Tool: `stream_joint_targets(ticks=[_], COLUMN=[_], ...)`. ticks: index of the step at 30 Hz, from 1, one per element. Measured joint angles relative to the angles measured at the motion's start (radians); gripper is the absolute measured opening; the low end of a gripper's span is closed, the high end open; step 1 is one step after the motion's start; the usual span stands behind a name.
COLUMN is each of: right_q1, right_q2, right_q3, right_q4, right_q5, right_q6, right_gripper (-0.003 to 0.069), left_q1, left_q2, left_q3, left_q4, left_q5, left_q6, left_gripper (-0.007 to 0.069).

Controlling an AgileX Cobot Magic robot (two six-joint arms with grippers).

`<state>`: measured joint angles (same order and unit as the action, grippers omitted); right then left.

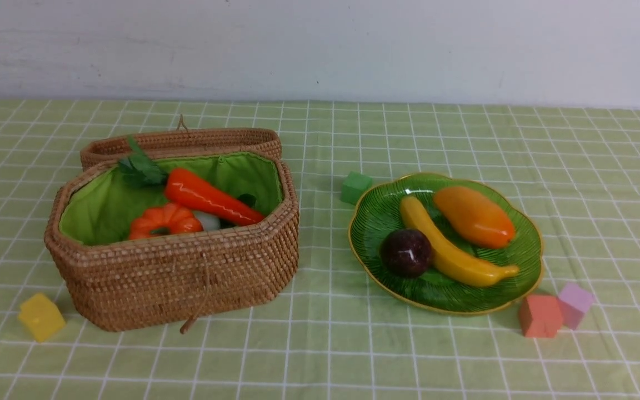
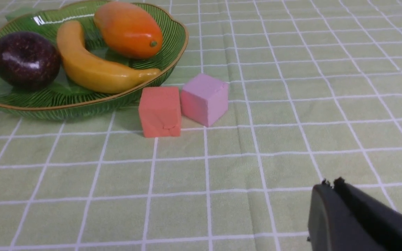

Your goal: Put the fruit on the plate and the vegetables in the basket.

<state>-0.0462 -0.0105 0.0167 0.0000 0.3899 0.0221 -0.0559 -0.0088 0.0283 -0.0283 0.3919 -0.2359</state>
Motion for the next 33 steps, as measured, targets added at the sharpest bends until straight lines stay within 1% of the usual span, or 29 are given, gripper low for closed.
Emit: stream_joint_targets(ticks=[33], right_q1=[0.0], right_q2=[-0.001], right_q3=[0.001], right_q4=[0.012], right_q5=[-0.002], right_q6=[-0.012], right_gripper=[0.0039], left_q1=[0.0], left_q2=[0.0], left_q3=[0.0], left_q4=[0.0], left_q5=[0.0], left_q6=[0.0], left_gripper=[0.0239])
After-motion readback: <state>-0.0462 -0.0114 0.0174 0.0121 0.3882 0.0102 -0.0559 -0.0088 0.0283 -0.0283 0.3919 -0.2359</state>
